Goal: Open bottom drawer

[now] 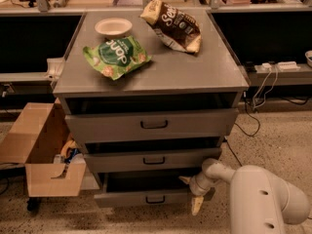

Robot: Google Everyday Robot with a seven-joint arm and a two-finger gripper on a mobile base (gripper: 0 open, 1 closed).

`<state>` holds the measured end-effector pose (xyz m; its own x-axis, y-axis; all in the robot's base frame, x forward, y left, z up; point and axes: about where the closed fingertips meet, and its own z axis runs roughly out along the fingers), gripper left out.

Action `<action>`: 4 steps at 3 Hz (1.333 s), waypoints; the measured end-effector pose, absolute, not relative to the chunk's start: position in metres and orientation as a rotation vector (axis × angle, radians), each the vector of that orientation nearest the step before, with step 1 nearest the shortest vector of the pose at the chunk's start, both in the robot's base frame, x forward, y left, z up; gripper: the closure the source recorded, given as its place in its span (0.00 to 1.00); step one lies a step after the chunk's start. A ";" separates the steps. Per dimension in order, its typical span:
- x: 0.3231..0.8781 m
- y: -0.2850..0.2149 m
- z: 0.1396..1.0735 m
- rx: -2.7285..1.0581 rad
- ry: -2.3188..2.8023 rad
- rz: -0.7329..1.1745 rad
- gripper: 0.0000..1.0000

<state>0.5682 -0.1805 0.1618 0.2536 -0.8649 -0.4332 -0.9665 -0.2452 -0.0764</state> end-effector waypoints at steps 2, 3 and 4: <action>0.535 -0.208 0.159 -2.243 1.774 0.435 0.14; 0.515 -0.219 0.163 -2.243 1.817 0.433 0.38; 0.496 -0.229 0.159 -2.231 1.857 0.460 0.61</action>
Offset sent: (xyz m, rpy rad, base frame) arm -0.0567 -0.0497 0.0090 -0.1253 0.0587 -0.0539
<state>0.4956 -0.2290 0.1592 0.1615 -0.9180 -0.3622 -0.9809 -0.1895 0.0430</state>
